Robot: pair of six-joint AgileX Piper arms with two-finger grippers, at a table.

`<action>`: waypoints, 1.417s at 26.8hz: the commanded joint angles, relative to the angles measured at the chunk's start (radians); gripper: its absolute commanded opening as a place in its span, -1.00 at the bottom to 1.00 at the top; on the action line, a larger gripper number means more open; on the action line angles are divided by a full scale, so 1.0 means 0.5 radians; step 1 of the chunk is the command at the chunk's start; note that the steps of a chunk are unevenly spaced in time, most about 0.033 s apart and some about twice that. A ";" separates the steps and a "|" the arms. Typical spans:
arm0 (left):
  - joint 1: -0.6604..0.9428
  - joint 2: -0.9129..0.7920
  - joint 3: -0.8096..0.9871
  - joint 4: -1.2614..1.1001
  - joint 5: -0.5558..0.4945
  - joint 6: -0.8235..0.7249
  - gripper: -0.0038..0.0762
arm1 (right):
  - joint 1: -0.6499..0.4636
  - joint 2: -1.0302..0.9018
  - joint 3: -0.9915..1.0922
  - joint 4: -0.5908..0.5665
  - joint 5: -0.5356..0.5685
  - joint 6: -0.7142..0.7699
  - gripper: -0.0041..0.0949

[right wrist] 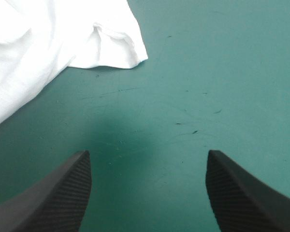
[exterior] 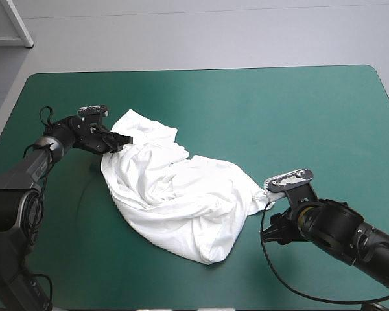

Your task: Fold the cloth

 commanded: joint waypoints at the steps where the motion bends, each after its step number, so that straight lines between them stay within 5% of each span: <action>1: -0.010 -0.092 -0.046 0.058 0.019 -0.010 -0.74 | -0.023 -0.027 -0.046 -0.104 -0.097 0.020 0.35; 2: -0.010 -0.132 -0.046 0.144 0.027 -0.016 -0.92 | -0.085 -0.009 -0.046 -0.087 -0.166 0.011 0.35; 8: -0.010 -0.358 -0.046 0.354 0.047 -0.099 -0.92 | -0.431 0.331 -0.046 0.224 -0.594 -0.348 0.35; 18: -0.010 -0.404 -0.046 0.380 0.200 -0.099 -0.92 | -0.448 0.931 -0.046 0.208 -0.932 -0.334 0.28; 22: -0.010 -0.404 -0.046 0.402 0.231 -0.099 -0.92 | -0.448 1.029 -0.046 0.208 -0.940 -0.329 0.07; 28: -0.010 -0.475 -0.046 0.402 0.231 -0.099 -0.92 | -0.448 1.001 -0.058 0.057 -0.960 -0.310 -0.96; 38: -0.010 -1.032 -0.080 0.402 0.203 -0.119 -0.92 | -0.448 0.597 -0.481 -0.489 -0.319 -0.166 -0.96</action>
